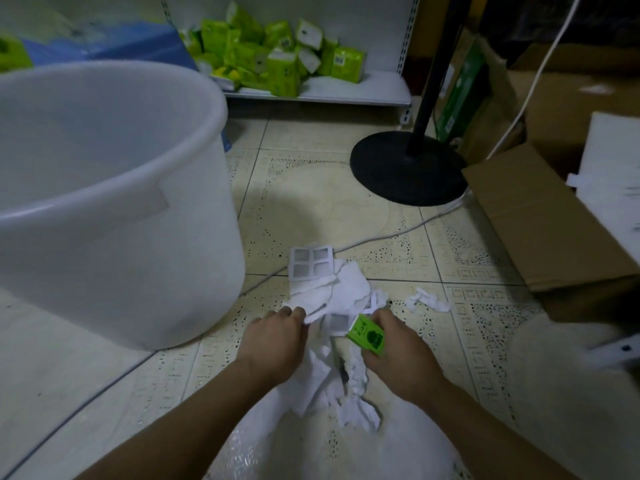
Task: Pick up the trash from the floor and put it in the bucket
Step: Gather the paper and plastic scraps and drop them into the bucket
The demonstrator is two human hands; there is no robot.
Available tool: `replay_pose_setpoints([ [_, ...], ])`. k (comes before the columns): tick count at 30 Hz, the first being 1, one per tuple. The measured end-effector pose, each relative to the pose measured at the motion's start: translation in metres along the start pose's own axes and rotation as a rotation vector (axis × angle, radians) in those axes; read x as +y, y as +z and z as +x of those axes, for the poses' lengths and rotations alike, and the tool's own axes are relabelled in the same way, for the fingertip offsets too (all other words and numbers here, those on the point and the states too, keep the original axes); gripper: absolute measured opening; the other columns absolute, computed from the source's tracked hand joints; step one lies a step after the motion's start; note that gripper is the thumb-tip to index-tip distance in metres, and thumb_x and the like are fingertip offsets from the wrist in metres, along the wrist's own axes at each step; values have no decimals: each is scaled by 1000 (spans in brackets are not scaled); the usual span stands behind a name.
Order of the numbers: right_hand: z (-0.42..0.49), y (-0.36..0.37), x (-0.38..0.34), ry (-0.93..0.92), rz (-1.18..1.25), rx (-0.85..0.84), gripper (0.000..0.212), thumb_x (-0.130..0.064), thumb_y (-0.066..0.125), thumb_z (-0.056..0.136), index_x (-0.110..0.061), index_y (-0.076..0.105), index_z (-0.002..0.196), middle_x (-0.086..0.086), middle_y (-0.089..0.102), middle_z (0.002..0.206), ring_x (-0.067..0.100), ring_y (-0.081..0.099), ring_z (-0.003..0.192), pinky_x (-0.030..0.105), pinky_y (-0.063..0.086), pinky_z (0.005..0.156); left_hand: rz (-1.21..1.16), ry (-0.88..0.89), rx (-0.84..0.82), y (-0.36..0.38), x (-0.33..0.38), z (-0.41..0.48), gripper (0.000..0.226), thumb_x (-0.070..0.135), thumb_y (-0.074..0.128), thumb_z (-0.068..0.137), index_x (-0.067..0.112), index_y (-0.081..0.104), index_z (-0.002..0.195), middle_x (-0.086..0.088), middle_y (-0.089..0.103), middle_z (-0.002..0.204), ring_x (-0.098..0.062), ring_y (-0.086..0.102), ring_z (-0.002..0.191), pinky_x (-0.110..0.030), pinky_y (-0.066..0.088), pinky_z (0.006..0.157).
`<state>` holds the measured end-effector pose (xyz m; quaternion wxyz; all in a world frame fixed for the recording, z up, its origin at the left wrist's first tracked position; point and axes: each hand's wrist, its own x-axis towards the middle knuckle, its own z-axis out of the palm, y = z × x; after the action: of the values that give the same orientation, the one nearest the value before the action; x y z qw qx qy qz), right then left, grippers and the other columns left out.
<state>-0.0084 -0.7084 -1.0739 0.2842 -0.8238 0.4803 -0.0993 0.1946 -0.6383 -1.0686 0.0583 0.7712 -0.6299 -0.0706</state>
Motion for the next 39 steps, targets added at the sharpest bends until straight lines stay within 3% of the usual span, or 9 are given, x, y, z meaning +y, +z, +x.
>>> replay_pose_setpoints([
  [8, 2, -37, -32, 32, 246, 38, 28, -13, 68, 77, -27, 47, 89, -1, 61, 85, 20, 58, 72, 33, 44, 60, -76, -80, 47, -43, -5, 28, 26, 22, 38, 97, 29, 52, 119, -4, 69, 99, -24, 62, 75, -29, 40, 58],
  [12, 4, -47, -57, 10, 369, 42, 32, -15, 69, 77, -35, 46, 86, -5, 64, 84, -1, 53, 55, 13, 33, 46, -247, -113, 51, -54, -7, 30, 33, 29, 38, 97, 40, 56, 123, 0, 69, 112, -25, 65, 96, -27, 39, 68],
  [15, 2, -43, -70, 5, 451, -53, 32, -17, 71, 75, -34, 47, 87, -8, 62, 80, -6, 49, 46, 9, 31, 43, -338, -123, 86, -58, -7, 31, 36, 25, 42, 95, 41, 58, 123, -1, 69, 118, -25, 64, 104, -26, 42, 75],
  [19, 7, -35, -85, 83, 656, -186, 35, -9, 73, 73, -19, 47, 94, 0, 62, 111, 18, 59, 63, 33, 48, 61, -528, -58, 83, -67, 1, 33, 33, 26, 40, 97, 33, 58, 125, -1, 72, 104, -22, 67, 92, -23, 44, 65],
  [22, 17, -33, -89, 138, 765, -243, 37, -2, 70, 75, -11, 45, 102, 14, 68, 98, 21, 59, 61, 35, 49, 58, -700, -98, 18, -77, 4, 33, 36, 37, 36, 99, 28, 53, 129, 8, 67, 94, -8, 64, 78, -13, 48, 45],
  [26, 24, -30, -77, 174, 496, -192, 39, -14, 73, 70, -18, 47, 99, 9, 65, 86, 17, 55, 64, 28, 44, 56, -542, -68, -99, -100, -3, 37, 45, 46, 28, 98, 30, 40, 138, -7, 60, 116, -24, 65, 72, -25, 52, 39],
  [30, 24, -29, -61, 224, 272, -142, 37, -19, 74, 70, -18, 48, 95, 2, 61, 86, 19, 56, 74, 27, 40, 60, -470, -66, -88, -126, -5, 43, 37, 39, 27, 100, 22, 50, 124, -6, 60, 97, -15, 54, 64, -29, 47, 52],
  [34, 24, -32, -64, 116, 202, -174, 39, -25, 79, 67, -24, 57, 99, 0, 53, 110, 17, 53, 94, 25, 40, 69, -252, -39, -30, -148, -6, 46, 21, 18, 40, 98, 18, 56, 111, -7, 64, 89, -24, 60, 76, -33, 49, 68],
  [39, 34, -62, -94, 8, 267, -54, 24, -28, 76, 70, -28, 65, 91, -9, 65, 87, 10, 62, 84, 32, 52, 77, -119, 21, 12, -196, 1, 46, 23, 9, 43, 93, 17, 56, 110, -7, 67, 98, -24, 65, 83, -41, 56, 76],
])
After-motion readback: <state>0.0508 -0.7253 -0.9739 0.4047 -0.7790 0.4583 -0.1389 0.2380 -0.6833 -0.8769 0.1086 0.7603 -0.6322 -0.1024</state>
